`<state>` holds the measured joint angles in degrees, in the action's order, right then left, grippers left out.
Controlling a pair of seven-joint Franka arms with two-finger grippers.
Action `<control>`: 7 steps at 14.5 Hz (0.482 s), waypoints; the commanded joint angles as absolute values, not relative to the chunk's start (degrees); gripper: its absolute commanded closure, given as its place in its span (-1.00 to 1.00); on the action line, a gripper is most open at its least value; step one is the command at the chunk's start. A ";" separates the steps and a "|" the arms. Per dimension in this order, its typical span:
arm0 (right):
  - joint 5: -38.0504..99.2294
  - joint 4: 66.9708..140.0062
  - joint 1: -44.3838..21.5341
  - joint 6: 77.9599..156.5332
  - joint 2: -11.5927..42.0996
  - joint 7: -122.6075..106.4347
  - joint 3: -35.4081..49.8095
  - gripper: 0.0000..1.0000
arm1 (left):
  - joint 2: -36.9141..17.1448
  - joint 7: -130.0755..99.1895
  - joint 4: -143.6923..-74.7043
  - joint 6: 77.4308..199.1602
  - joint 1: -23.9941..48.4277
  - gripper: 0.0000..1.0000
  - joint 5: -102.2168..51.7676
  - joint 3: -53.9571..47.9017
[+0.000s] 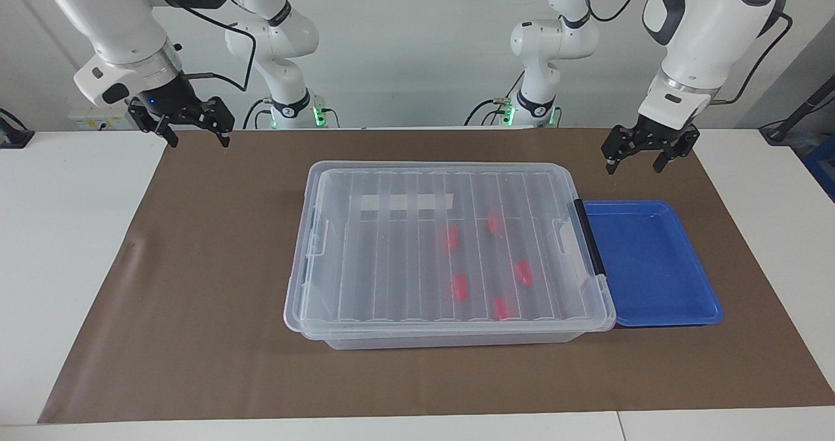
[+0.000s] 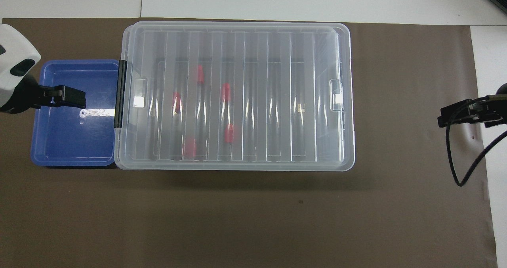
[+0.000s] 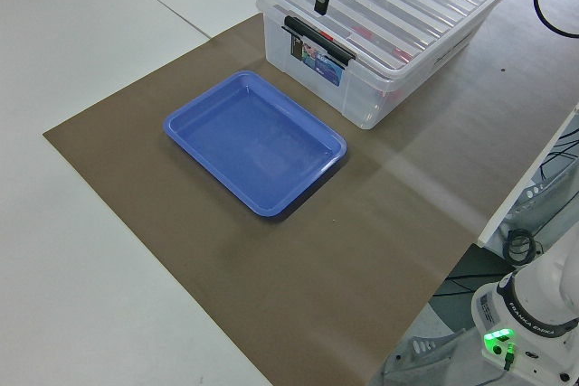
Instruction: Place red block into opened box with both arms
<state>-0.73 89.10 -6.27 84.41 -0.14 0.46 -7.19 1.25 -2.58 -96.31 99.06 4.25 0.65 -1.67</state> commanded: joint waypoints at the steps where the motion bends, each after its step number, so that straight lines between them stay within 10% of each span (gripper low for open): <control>1: -1.76 88.60 -5.63 83.41 -0.44 0.79 -6.59 -1.00 | 2.64 -2.29 -96.42 97.38 4.57 -1.00 -0.53 -1.23; 7: -1.14 88.42 -5.71 84.29 -0.62 1.41 -6.50 -1.00 | 2.73 -2.37 -93.52 94.75 4.57 -1.00 -0.44 -1.14</control>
